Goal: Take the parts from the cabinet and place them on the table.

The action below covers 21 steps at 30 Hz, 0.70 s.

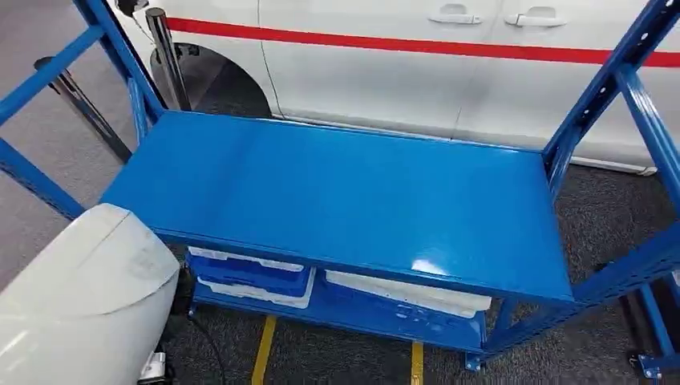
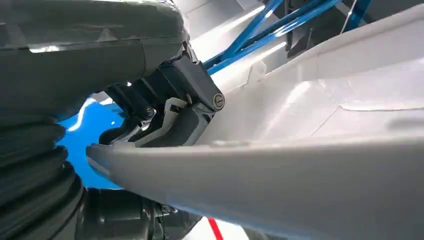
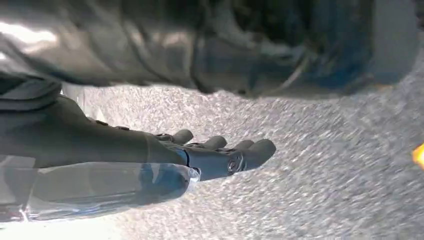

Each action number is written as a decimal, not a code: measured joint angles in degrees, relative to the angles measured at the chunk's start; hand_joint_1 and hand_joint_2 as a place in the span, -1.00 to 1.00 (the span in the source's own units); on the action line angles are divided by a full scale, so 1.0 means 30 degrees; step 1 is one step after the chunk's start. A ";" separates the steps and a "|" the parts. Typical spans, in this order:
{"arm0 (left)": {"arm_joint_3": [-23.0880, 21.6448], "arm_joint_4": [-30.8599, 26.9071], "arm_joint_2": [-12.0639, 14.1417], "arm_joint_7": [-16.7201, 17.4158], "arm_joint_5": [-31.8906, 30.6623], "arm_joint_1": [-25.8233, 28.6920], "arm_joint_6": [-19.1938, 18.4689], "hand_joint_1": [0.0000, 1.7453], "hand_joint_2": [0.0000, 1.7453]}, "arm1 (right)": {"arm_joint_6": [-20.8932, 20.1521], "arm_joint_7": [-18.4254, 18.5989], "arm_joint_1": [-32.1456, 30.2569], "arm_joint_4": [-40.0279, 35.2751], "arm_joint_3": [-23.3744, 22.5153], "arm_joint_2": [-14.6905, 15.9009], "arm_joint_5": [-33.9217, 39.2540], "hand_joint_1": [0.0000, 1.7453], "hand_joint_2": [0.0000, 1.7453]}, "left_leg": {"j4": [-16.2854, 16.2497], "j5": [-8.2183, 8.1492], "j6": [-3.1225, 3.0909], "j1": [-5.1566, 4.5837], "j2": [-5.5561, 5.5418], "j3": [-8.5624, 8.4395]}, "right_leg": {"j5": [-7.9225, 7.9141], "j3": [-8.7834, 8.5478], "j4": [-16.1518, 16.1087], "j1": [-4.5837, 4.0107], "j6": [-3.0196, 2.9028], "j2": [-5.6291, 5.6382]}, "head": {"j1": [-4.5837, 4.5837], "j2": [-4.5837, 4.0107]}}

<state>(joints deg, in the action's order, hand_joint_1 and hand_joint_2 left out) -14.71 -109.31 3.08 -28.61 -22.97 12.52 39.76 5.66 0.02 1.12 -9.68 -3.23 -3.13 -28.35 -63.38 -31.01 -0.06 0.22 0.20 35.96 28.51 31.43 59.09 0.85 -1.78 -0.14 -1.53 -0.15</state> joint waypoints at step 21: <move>-0.0750 0.0226 -0.0117 0.0073 0.0685 -0.0177 -0.0124 1.00 1.00 | -0.0131 0.0598 -0.0035 0.0036 -0.0321 -0.0073 0.0094 -1.00 -1.00 | 0.2543 0.1465 -0.0802 -0.0060 0.1096 -0.1873 | 0.0126 0.2475 0.5198 0.0277 0.1341 0.0176 | -0.0022 0.0000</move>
<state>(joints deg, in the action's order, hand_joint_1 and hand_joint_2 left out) -16.96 -108.63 2.73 -28.39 -20.92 11.99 39.39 5.27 1.81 1.02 -9.57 -4.20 -3.34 -28.06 -55.75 -26.61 -2.47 0.04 3.49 30.35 28.89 38.86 74.69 1.68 2.25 0.39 -1.60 -0.15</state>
